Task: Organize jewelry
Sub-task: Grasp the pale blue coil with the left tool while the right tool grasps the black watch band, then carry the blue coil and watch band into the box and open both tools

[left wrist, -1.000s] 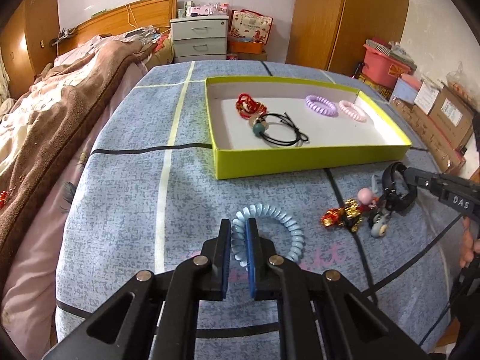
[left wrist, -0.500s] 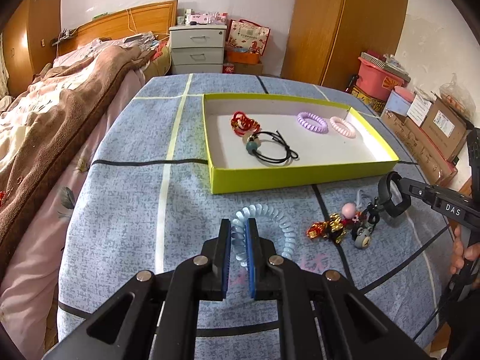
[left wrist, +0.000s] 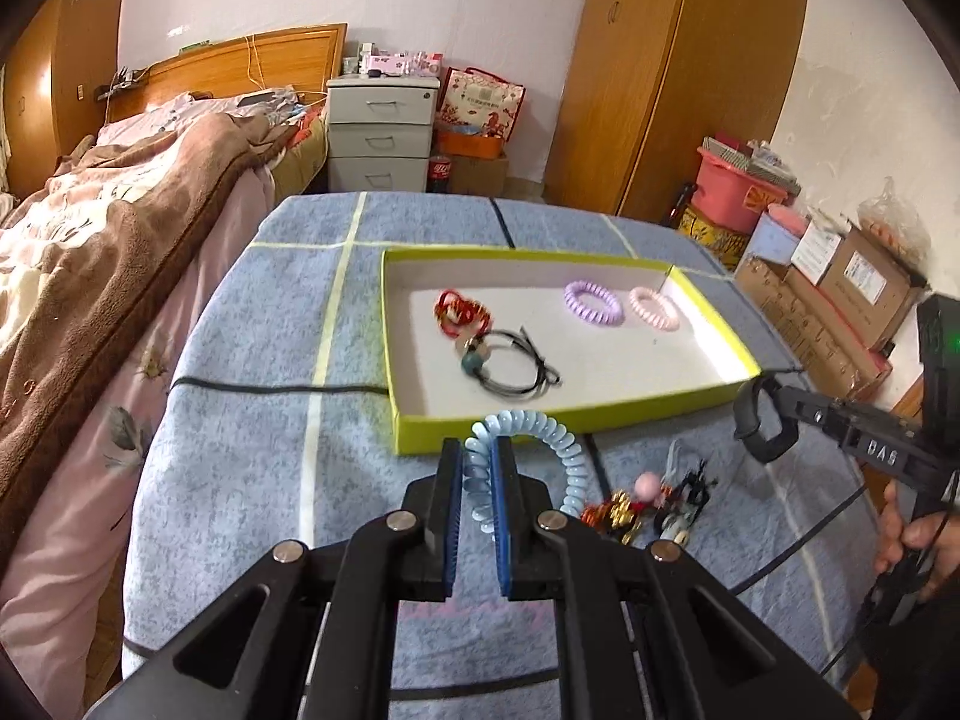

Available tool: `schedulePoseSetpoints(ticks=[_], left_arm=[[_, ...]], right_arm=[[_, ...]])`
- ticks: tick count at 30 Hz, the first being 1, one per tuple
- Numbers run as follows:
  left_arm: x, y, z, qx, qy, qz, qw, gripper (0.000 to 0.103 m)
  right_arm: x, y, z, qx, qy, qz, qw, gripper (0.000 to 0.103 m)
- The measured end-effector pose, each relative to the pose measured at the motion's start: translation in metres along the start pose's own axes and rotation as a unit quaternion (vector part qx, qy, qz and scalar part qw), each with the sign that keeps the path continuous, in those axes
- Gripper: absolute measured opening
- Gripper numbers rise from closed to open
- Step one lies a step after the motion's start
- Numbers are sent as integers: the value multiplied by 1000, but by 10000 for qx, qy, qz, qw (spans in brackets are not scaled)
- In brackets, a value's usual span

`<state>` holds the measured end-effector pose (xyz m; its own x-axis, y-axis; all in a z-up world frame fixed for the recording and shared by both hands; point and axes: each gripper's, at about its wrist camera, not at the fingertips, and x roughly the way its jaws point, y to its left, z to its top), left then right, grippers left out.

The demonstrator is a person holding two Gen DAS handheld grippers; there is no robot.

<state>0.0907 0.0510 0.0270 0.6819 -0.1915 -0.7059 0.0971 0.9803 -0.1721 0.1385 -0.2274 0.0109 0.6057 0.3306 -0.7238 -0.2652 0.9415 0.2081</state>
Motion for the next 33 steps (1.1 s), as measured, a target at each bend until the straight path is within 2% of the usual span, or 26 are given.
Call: schedulePoseSetpoints(ticks=[13,24,33], left_arm=[[27,-14,45,69,-7,-184,9998,10],[72,-14,78,96,251,-295,9992,10],[111,-19,89,93,542,-396,9977,10]], right_arm=[[14,2,36,-12,-82,-27,10000,6],[58,-4,56,9,257,-71,9996,6],[83,-8,62,-46,531,-168,9984,6]])
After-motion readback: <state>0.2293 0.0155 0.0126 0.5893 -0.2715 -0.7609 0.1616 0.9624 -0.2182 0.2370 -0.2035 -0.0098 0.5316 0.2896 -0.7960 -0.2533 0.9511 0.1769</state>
